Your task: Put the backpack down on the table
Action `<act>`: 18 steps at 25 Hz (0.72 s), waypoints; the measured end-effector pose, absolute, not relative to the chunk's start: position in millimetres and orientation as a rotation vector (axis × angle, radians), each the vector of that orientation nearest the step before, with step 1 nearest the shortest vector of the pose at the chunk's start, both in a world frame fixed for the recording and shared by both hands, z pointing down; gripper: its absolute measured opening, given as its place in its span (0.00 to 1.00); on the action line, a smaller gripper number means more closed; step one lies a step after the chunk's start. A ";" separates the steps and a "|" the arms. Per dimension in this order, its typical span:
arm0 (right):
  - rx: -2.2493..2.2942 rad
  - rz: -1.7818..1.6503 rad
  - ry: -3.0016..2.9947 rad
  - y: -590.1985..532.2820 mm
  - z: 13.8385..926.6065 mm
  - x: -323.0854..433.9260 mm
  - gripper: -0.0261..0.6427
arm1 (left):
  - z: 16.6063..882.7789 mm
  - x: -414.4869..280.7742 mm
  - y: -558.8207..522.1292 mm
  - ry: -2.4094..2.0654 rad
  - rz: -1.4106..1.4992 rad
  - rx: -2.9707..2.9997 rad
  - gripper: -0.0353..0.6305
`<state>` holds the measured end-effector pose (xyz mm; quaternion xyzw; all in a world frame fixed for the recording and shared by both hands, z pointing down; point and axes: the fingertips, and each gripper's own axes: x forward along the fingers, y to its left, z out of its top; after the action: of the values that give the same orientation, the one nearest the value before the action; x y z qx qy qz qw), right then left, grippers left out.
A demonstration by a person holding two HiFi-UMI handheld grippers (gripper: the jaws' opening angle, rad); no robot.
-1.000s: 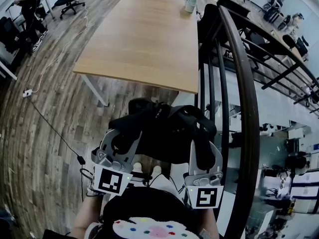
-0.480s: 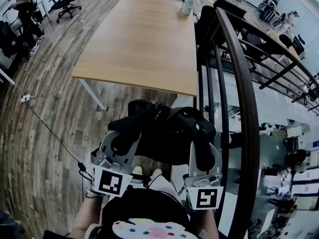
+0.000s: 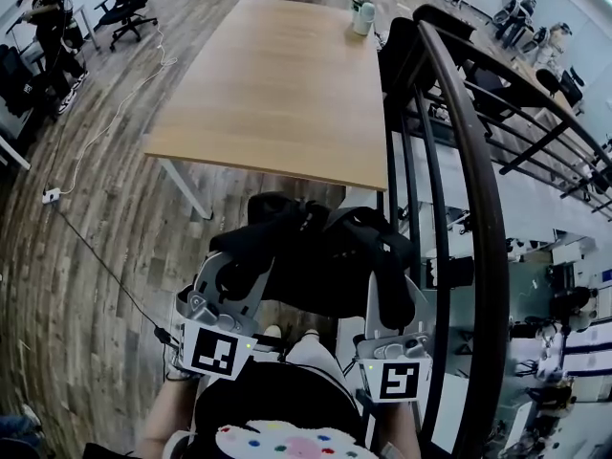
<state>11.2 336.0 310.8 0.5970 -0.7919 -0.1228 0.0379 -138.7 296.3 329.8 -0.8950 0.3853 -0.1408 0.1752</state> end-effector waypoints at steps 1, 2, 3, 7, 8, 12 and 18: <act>1.827 -0.378 -2.422 336.9 312.7 8.6 0.13 | 330.4 -141.6 296.3 1.088 -0.401 -2.537 0.12; 1.828 -0.379 -2.417 338.3 313.8 5.8 0.13 | 331.0 -144.2 297.3 1.083 -0.399 -2.537 0.13; 1.832 -0.380 -2.413 339.7 314.5 3.2 0.13 | 331.4 -146.6 298.5 1.078 -0.397 -2.537 0.13; 1.851 -0.384 -2.409 341.3 314.3 -2.7 0.13 | 331.8 -152.2 299.1 1.069 -0.391 -2.534 0.13; 1.855 -0.382 -2.409 341.4 314.8 -3.2 0.13 | 332.6 -152.8 299.0 1.068 -0.392 -2.535 0.13; 1.861 -0.376 -2.411 338.2 316.6 -1.7 0.13 | 332.8 -151.6 295.7 1.060 -0.384 -2.533 0.13; 1.869 -0.361 -2.429 319.4 313.2 4.5 0.13 | 334.4 -146.4 281.4 1.083 -0.386 -2.536 0.13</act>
<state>4.5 319.4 313.2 0.6054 -0.7868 -0.1168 0.0277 -146.4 281.4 334.4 -0.8963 0.3826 -0.1366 0.1776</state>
